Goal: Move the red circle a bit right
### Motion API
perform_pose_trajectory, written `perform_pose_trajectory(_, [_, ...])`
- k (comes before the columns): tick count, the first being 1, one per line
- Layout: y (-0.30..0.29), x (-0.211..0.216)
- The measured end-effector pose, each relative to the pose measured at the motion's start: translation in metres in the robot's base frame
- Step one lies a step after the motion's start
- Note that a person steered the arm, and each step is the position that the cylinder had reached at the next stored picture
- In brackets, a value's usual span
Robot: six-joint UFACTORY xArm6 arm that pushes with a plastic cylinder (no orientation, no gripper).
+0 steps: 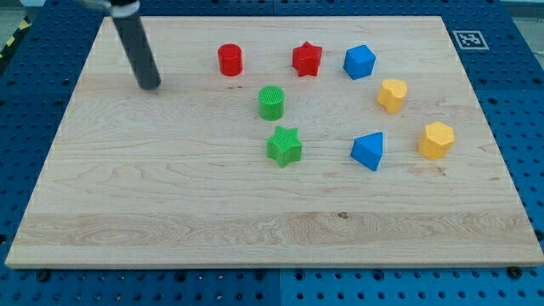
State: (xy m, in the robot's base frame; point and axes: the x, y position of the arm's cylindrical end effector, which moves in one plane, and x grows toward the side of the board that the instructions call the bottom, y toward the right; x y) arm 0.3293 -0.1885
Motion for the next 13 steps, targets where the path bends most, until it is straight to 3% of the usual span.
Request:
perform_pose_trajectory(1, [0.009,-0.067])
perform_pose_trajectory(2, [0.012,-0.074])
perform_pose_trajectory(5, [0.078,-0.056])
perform_pose_trajectory(13, [0.106,-0.034])
